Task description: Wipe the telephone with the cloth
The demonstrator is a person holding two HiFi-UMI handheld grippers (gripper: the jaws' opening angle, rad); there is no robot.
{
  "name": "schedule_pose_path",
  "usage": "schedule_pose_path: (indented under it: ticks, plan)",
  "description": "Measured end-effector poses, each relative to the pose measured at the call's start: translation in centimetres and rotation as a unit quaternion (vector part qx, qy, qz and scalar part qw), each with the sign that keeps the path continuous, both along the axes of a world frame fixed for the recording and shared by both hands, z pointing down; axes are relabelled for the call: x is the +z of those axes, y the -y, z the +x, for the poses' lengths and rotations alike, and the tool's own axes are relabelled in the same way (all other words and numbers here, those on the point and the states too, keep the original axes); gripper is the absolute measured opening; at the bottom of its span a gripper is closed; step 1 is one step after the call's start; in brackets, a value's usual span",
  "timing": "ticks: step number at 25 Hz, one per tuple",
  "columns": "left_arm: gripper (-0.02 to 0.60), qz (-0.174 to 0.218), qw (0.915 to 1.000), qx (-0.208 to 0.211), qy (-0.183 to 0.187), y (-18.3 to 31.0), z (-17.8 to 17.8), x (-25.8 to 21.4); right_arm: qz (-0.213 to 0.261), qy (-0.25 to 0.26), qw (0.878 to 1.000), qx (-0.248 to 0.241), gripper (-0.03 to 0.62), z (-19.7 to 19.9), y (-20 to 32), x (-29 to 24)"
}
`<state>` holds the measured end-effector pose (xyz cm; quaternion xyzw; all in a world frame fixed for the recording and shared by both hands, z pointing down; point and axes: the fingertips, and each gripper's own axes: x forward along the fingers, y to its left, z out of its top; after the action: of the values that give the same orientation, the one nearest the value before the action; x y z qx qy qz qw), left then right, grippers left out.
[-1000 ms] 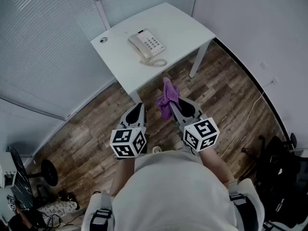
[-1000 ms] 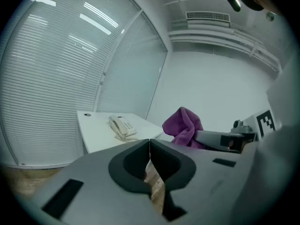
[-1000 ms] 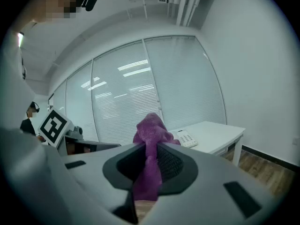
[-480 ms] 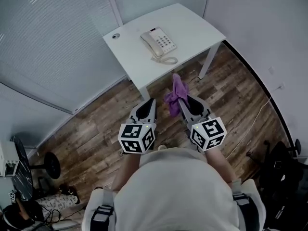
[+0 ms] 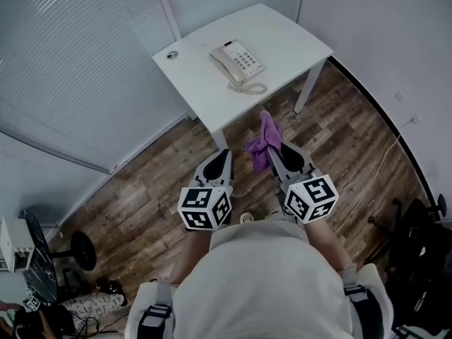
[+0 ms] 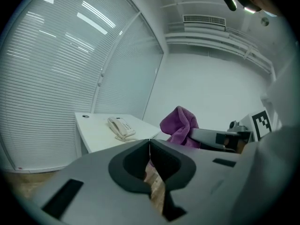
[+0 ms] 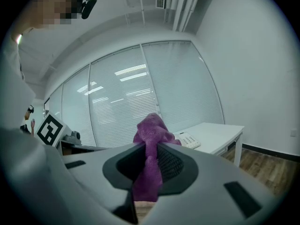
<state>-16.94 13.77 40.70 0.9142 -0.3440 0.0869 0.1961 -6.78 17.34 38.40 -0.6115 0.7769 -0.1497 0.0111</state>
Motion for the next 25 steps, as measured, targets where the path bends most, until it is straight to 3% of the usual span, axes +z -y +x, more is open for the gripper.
schedule_pose_path:
  ticks: [14, 25]
  plan:
    - [0.021, -0.027, 0.9994, -0.020, 0.003, 1.1, -2.5, 1.8, -0.010, -0.003, 1.000, -0.006, 0.077, -0.9, 0.5, -0.1]
    - [0.021, -0.034, 0.9973, -0.065, 0.005, 6.4, -0.8, 2.3, -0.004, -0.011, 0.999, -0.053, 0.078, 1.3, 7.0, 0.2]
